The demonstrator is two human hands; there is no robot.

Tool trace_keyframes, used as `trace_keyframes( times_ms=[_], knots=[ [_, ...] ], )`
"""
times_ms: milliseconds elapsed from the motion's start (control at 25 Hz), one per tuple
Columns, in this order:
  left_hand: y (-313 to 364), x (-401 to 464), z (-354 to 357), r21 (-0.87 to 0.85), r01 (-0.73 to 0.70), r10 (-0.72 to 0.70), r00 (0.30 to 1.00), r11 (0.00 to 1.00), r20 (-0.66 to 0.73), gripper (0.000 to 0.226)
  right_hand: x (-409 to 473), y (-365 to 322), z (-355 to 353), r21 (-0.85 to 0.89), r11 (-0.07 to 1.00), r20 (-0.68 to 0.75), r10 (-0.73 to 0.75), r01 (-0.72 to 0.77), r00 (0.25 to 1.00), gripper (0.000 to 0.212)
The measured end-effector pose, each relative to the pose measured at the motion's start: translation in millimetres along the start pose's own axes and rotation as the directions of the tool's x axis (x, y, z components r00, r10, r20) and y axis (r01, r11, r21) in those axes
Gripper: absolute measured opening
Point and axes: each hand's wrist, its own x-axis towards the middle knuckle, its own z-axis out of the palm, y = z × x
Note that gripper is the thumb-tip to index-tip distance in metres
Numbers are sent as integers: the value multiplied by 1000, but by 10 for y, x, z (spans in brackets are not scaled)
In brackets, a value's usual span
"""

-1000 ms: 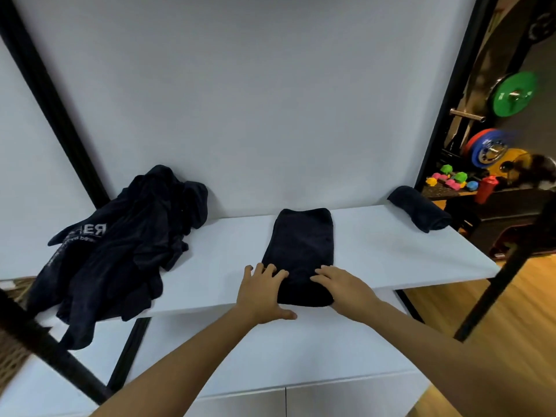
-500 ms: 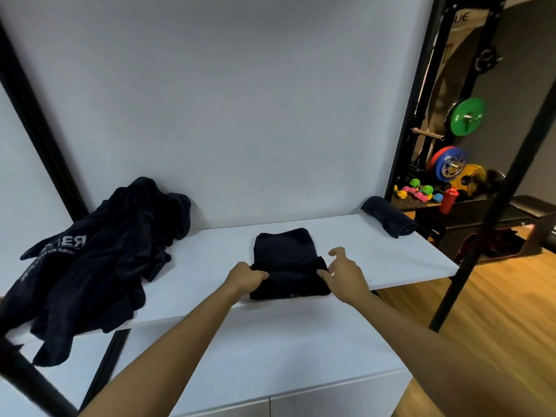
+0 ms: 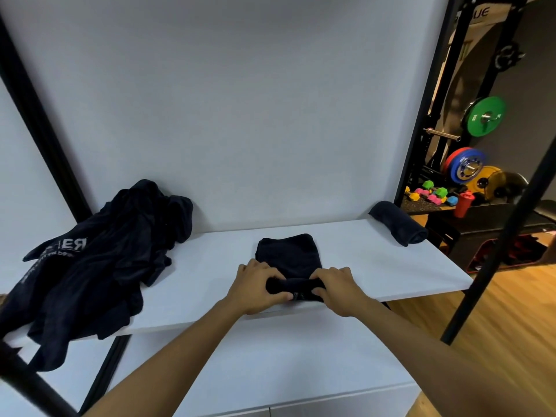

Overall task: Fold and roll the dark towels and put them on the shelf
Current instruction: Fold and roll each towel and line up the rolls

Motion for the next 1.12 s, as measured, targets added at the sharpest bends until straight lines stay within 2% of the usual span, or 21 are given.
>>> trace_keyframes(
  times_ms=[80, 120, 160, 200, 240, 280, 360, 440, 520, 600, 640, 720, 800, 840, 920, 960, 1040, 1120],
  knots=[
    [-45, 55, 32, -11, 24, -22, 994, 1000, 105, 30, 71, 30, -33, 118, 990, 82, 72, -81, 994, 19],
    [-61, 98, 54, -50, 58, -51, 991, 997, 125, 26, 94, 35, -37, 138, 987, 72, 74, -84, 995, 23],
    [-71, 157, 70, -82, 103, -90, 985, 991, 147, 25, 110, 36, -33, 104, 994, -10, 37, -36, 999, 27],
    [-84, 228, 83, -100, 148, -128, 975, 984, 181, 28, 113, 23, -13, 8, 999, -151, -44, 46, 988, 28],
    [-94, 304, 90, -116, 180, -152, 963, 977, 221, 31, 104, 15, 34, -117, 983, -265, -167, 141, 950, 26],
    [-104, 377, 95, -139, 210, -168, 951, 968, 261, 33, 82, 18, 94, -221, 950, -301, -283, 222, 911, 24],
    [-92, 468, 81, -192, 253, -183, 929, 948, 322, 26, 55, 50, 195, -314, 904, -256, -376, 291, 890, 33],
    [-100, 510, 80, -259, 266, -179, 932, 929, 314, 12, 92, 126, 262, -303, 915, -213, -337, 266, 917, 47],
    [-93, 468, 103, -199, 160, -133, 981, 967, 140, 19, 168, 153, 242, -286, 928, -182, -298, 239, 937, 45],
    [-80, 412, 156, 0, -7, 7, 995, 1000, -99, 18, 251, 101, 173, -266, 938, -112, -261, 224, 959, 38],
    [-56, 369, 176, 82, -59, 69, 990, 995, -122, 22, 311, 86, 138, -213, 954, -76, -231, 211, 970, 37],
    [-34, 324, 218, 179, -69, 81, 995, 981, -60, 42, 438, 95, 12, -43, 993, 34, -107, 108, 994, 36],
    [-48, 363, 242, 162, -14, 14, 1000, 987, 1, 42, 546, 123, -104, 91, 995, 122, -43, 32, 992, 37],
    [-64, 416, 243, 100, 28, -30, 999, 995, 23, 35, 575, 134, -116, 72, 996, 114, -68, 60, 991, 41],
    [-87, 571, 214, -16, 119, -117, 989, 993, 89, 21, 590, 145, -46, -94, 977, -6, -193, 192, 981, 54],
    [-111, 657, 196, -42, 167, -160, 978, 985, 132, 25, 583, 145, 20, -196, 950, -31, -253, 242, 967, 60],
    [-140, 801, 155, -70, 262, -241, 944, 962, 226, 32, 605, 151, 163, -306, 909, -11, -301, 283, 954, 68],
    [-175, 882, 137, -90, 292, -268, 939, 952, 216, 27, 753, 189, 208, -292, 918, 39, -270, 270, 962, 64]
  ],
)
